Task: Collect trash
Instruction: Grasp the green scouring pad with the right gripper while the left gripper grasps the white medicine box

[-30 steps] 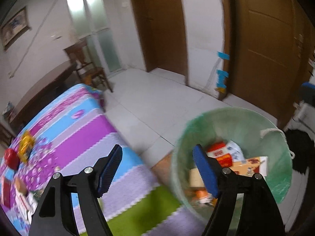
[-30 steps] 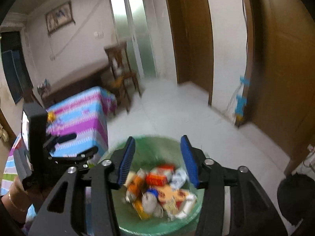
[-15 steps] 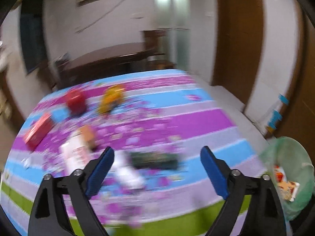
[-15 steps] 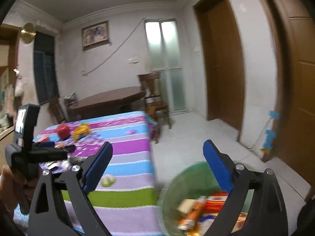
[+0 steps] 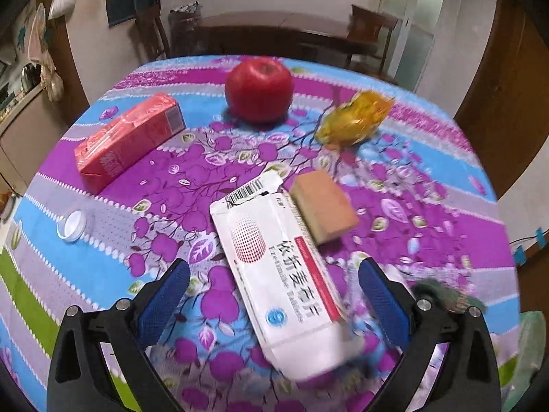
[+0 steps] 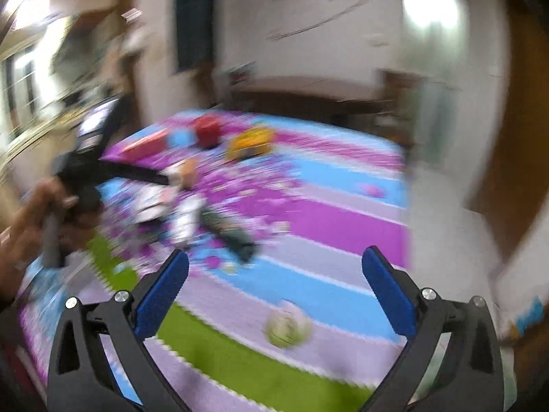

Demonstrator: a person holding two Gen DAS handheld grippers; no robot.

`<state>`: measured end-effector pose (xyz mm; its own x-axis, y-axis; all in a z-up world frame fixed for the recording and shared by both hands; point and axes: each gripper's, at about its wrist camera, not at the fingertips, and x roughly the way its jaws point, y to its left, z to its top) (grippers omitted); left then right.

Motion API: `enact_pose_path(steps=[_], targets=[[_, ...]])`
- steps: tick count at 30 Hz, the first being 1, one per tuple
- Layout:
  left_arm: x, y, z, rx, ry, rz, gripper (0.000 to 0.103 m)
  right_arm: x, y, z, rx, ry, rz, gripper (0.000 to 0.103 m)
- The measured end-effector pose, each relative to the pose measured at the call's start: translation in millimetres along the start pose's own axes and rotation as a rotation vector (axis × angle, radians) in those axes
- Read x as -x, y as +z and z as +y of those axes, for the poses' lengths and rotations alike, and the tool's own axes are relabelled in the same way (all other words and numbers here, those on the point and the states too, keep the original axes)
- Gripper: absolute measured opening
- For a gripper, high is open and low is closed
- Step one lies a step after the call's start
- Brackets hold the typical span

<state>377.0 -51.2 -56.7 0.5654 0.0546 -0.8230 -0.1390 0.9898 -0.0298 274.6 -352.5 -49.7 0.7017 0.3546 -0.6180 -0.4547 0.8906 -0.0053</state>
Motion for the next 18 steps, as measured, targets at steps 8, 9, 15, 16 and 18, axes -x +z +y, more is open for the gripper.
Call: enact_pose_path(steps=[8, 9, 15, 16, 18], targets=[[-23, 2, 6, 0.029, 0.054, 0.022, 0.098, -82, 32, 31, 0.280, 0.235, 0.180, 0.097], [-21, 0, 6, 0.033, 0.054, 0.027, 0.098, -93, 33, 30, 0.288, 0.238, 0.198, 0.095], [-24, -12, -1, 0.006, 0.058, 0.008, 0.098, -134, 19, 24, 0.257, 0.237, 0.290, 0.061], [-24, -13, -1, 0.001, 0.056, 0.001, 0.097, -133, 17, 23, 0.248, 0.238, 0.289, 0.059], [-18, -16, -3, -0.020, 0.042, -0.027, 0.082, -126, 15, 24, 0.227, 0.233, 0.272, 0.031]])
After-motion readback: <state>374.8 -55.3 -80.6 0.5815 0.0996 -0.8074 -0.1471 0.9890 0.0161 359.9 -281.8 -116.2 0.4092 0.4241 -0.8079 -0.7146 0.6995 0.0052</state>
